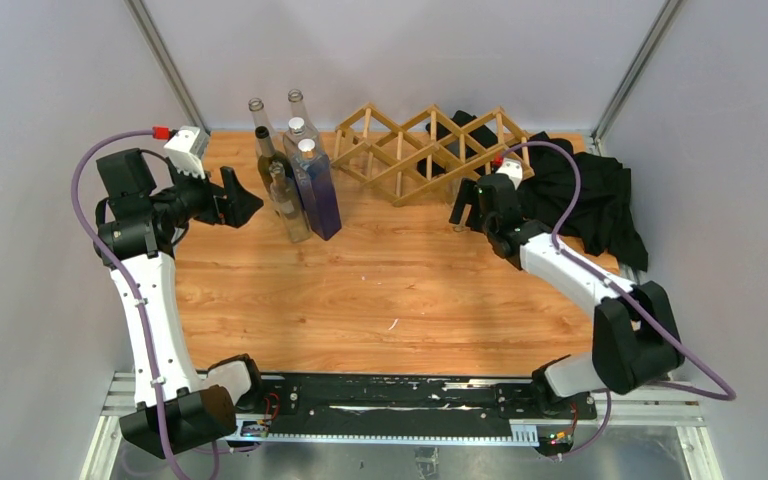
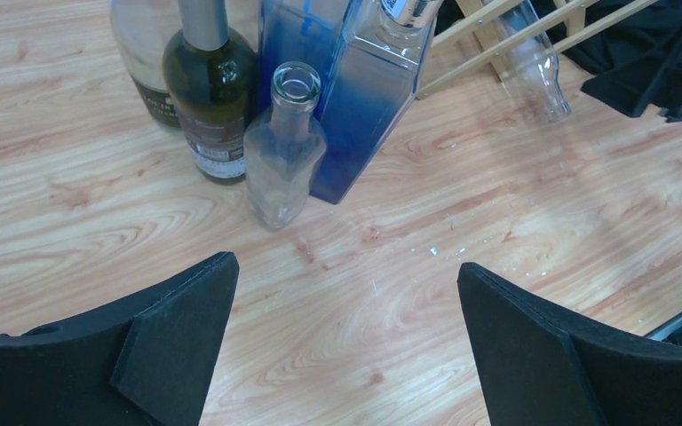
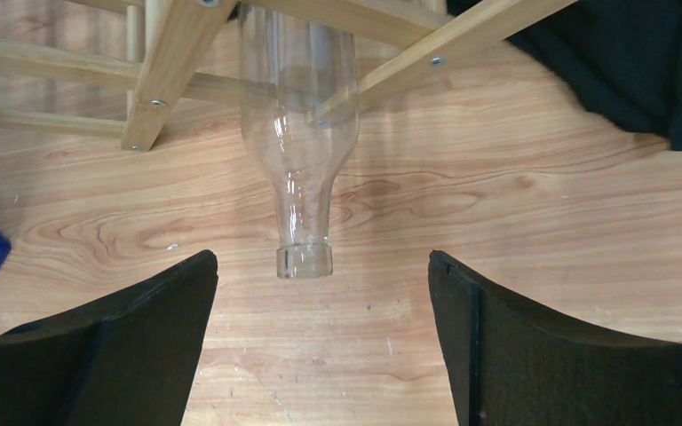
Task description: Take the wine bottle off the wine rack
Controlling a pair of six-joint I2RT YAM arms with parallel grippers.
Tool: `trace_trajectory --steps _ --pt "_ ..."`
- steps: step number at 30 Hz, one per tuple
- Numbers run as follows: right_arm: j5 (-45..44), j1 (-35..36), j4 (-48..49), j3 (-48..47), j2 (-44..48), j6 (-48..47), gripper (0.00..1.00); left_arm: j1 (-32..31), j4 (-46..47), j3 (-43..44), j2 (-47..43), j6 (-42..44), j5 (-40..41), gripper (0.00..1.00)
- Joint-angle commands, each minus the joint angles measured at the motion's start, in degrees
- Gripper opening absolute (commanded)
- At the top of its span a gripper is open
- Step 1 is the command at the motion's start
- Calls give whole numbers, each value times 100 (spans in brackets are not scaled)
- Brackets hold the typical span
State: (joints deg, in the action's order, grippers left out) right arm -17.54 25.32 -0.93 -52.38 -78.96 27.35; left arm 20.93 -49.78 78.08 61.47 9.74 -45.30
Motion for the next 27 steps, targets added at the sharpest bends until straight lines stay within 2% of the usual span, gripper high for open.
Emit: trace_trajectory --steps 1,5,11,18,24,27 --pt "697 -341 450 13 -523 354 90 39 47 -78 -109 -73 -193 100" --pt "1029 -541 876 -11 -1052 533 86 42 47 -154 -140 -51 -222 100" --pt "1047 -555 1716 96 -1497 711 82 42 47 -103 -94 -116 -293 100" --pt "1014 -559 2151 43 -1866 688 78 39 47 -47 -57 -139 -320 100" --pt "1087 -581 2371 38 -2082 788 68 38 48 -22 -26 -173 -356 100" --pt "1142 -581 2401 97 -2074 947 60 37 47 -28 -28 -174 -371 100"
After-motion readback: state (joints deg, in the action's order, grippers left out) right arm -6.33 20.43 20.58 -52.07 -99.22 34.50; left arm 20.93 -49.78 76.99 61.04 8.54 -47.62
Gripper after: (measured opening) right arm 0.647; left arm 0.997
